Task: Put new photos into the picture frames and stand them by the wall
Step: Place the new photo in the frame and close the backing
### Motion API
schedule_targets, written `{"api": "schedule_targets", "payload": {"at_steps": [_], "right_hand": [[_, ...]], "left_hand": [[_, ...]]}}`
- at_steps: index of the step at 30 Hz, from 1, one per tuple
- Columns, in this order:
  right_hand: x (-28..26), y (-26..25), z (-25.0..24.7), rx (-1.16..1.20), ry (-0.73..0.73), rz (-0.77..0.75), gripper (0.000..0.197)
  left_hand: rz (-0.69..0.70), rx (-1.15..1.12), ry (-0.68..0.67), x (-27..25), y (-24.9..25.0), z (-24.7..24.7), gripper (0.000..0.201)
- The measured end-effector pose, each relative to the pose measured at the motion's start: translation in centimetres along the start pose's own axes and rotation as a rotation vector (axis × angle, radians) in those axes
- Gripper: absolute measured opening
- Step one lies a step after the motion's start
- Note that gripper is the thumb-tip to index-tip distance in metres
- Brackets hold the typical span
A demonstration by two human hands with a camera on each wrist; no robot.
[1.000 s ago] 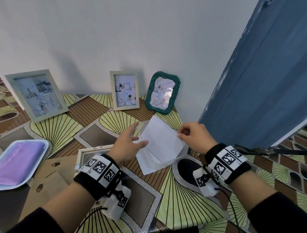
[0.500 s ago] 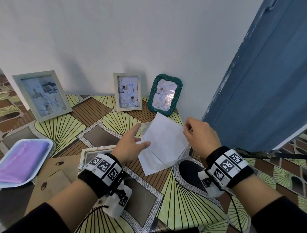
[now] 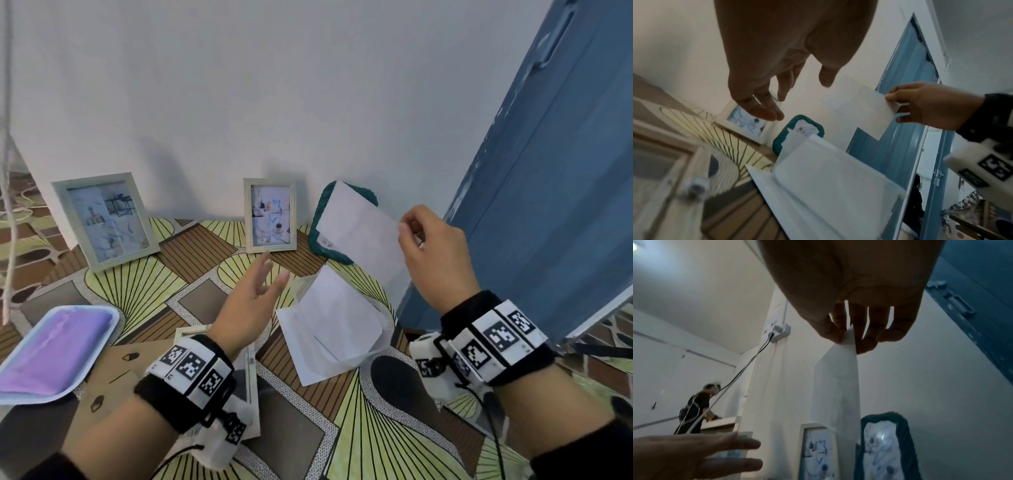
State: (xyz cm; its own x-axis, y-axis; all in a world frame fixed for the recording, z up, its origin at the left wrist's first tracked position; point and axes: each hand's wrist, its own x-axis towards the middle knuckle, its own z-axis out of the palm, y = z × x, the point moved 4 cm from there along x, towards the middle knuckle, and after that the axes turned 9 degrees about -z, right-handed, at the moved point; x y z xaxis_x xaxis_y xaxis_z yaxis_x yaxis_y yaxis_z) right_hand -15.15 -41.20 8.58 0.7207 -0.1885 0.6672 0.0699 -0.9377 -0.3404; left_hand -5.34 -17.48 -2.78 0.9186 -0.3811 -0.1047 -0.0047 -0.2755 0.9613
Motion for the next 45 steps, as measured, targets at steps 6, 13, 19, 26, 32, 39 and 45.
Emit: {"api": "schedule_targets", "payload": {"at_steps": [6, 13, 19, 26, 32, 39, 45], "right_hand": [[-3.5, 0.5, 3.8, 0.468, 0.088, 0.401, 0.009], [-9.0, -4.5, 9.0, 0.958, -0.049, 0.624, 0.006], [-11.5, -8.2, 11.7, 0.822, -0.252, 0.514, 0.012], [-13.1, -9.7, 14.3, 0.538, -0.511, 0.33, 0.028], [-12.7, -11.5, 15.2, 0.22, -0.714, 0.026, 0.037], [-12.5, -13.4, 16.4, 0.053, -0.939, -0.089, 0.036], [-12.6, -14.3, 17.1, -0.091, -1.041, -0.249, 0.048]], "left_hand": [[0.123, 0.048, 0.2, -2.7, 0.7, -6.4, 0.048], [0.135, 0.441, 0.249, -6.9, -3.1, -11.9, 0.046], [0.013, 1.126, -0.08, -8.7, -8.1, -12.1, 0.087], [-0.087, 1.264, -0.325, -8.4, -11.1, -12.1, 0.1], [-0.099, 1.269, -0.342, -8.2, -10.8, -12.2, 0.105], [-0.11, 1.25, -0.336, -8.1, -10.7, -12.1, 0.1], [-0.112, 1.242, -0.339, -8.2, -10.6, -12.1, 0.099]]}}
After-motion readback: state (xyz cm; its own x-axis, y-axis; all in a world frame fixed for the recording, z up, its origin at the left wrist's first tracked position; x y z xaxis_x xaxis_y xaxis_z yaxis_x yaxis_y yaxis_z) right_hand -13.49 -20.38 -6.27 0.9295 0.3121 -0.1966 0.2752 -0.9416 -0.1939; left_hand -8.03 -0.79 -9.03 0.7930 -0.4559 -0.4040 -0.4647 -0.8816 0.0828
